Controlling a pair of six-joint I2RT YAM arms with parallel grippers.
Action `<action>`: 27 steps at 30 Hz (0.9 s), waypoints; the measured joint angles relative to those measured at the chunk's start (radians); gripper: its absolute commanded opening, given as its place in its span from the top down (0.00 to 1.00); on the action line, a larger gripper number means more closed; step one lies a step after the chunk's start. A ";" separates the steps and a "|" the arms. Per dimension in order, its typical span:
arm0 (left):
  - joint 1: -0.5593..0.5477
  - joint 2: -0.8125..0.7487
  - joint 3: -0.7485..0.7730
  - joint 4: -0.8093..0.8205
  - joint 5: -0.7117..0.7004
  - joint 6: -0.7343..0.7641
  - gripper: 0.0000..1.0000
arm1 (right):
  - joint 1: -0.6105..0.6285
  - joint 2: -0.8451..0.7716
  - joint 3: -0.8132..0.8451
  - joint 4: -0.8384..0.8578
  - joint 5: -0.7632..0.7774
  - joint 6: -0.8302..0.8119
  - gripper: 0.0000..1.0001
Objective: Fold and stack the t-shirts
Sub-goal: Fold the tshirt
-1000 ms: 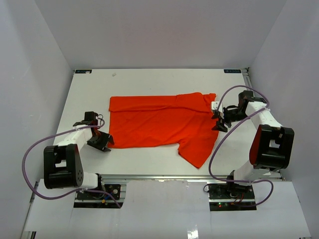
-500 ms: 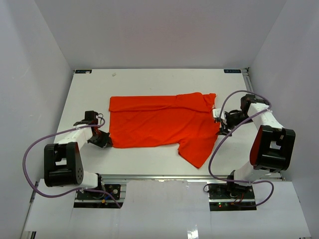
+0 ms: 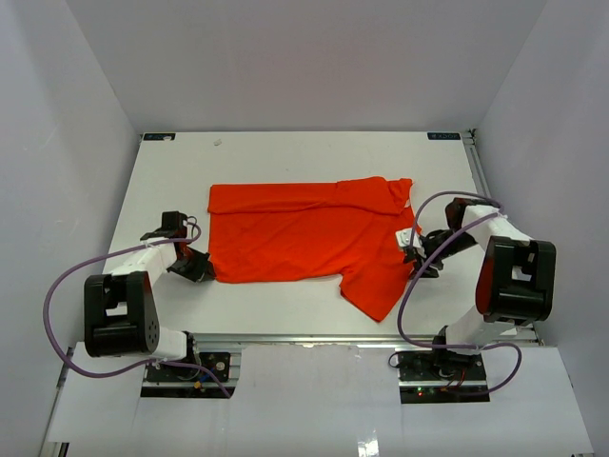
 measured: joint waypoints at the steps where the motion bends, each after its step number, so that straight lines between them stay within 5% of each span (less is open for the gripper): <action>1: 0.000 0.000 0.000 0.000 0.001 0.001 0.92 | 0.008 -0.001 -0.012 0.007 0.004 0.000 0.46; 27: 0.000 0.005 0.000 0.018 0.011 0.012 0.92 | 0.077 -0.002 -0.098 0.201 0.088 0.079 0.48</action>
